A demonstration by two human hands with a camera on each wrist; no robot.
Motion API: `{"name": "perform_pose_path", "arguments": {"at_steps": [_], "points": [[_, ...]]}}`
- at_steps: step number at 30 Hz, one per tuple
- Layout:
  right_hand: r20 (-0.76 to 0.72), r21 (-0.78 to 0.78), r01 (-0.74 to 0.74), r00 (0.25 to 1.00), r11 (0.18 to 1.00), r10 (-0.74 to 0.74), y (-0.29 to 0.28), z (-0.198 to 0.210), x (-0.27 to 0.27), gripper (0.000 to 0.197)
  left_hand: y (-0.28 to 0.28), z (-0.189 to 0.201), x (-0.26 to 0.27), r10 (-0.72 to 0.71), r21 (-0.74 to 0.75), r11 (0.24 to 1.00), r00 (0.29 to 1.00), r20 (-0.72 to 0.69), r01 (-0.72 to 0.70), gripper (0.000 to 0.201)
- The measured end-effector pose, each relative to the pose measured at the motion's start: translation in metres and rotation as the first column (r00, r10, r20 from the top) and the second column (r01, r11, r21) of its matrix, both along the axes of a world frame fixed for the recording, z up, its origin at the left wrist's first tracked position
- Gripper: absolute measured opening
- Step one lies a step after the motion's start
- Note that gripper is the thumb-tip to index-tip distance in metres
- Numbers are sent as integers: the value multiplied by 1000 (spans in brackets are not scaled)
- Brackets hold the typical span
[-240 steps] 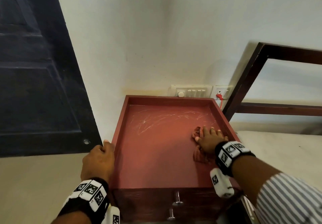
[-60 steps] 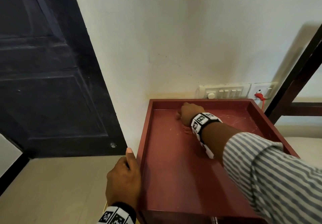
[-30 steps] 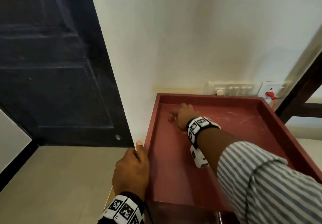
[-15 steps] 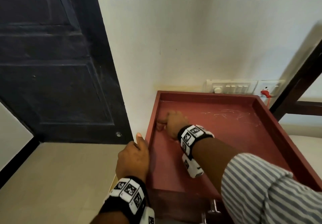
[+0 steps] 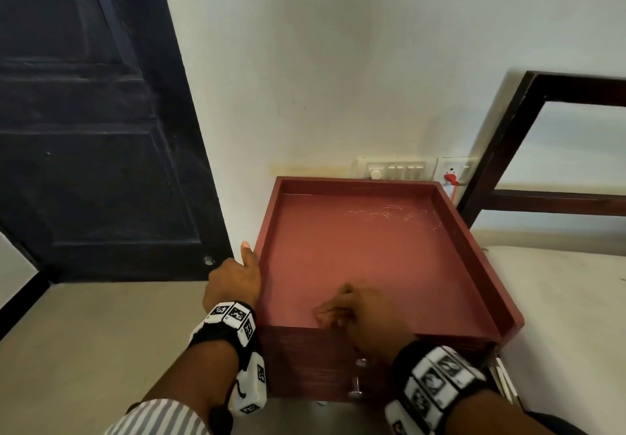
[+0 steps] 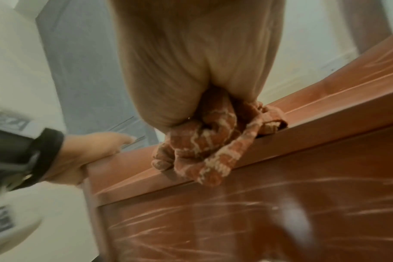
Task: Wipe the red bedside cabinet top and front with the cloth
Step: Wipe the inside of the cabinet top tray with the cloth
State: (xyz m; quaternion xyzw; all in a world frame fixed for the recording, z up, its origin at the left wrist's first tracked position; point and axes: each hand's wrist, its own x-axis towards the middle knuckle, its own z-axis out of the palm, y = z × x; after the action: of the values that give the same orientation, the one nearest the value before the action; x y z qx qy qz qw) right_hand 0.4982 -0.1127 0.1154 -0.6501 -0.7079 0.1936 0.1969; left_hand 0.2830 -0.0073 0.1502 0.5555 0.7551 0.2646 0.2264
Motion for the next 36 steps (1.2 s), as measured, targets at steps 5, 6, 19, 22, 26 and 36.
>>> {"name": "perform_pose_path", "arguments": {"at_steps": [5, 6, 19, 22, 26, 36], "points": [[116, -5, 336, 936, 942, -333, -25, 4, 91, 37, 2, -3, 1, 6, 15, 1000, 1000, -12, -6, 79], [128, -10, 375, 920, 927, -370, -27, 5, 96, 36, 2, -4, 1, 13, 16, 1000, 1000, -13, -13, 78], [101, -95, -10, 995, 995, 19, 97, 25, -17, 38, 14, -17, 0, -11, 62, 998, 1000, -29, 13, 75], [127, -132, -53, 989, 990, 70, 151, 27, -28, 41, 18, -21, -1, 0, 65, 998, 1000, -14, 1, 74], [264, -135, -110, 954, 985, 143, 204, 36, -30, 40, 22, -24, -3, -3, 63, 998, 1000, 0, 3, 69], [324, -232, -375, 840, 897, 435, 215, 34, 25, 68, 27, -31, -8, -52, 66, 997, 998, 40, 50, 70]]}}
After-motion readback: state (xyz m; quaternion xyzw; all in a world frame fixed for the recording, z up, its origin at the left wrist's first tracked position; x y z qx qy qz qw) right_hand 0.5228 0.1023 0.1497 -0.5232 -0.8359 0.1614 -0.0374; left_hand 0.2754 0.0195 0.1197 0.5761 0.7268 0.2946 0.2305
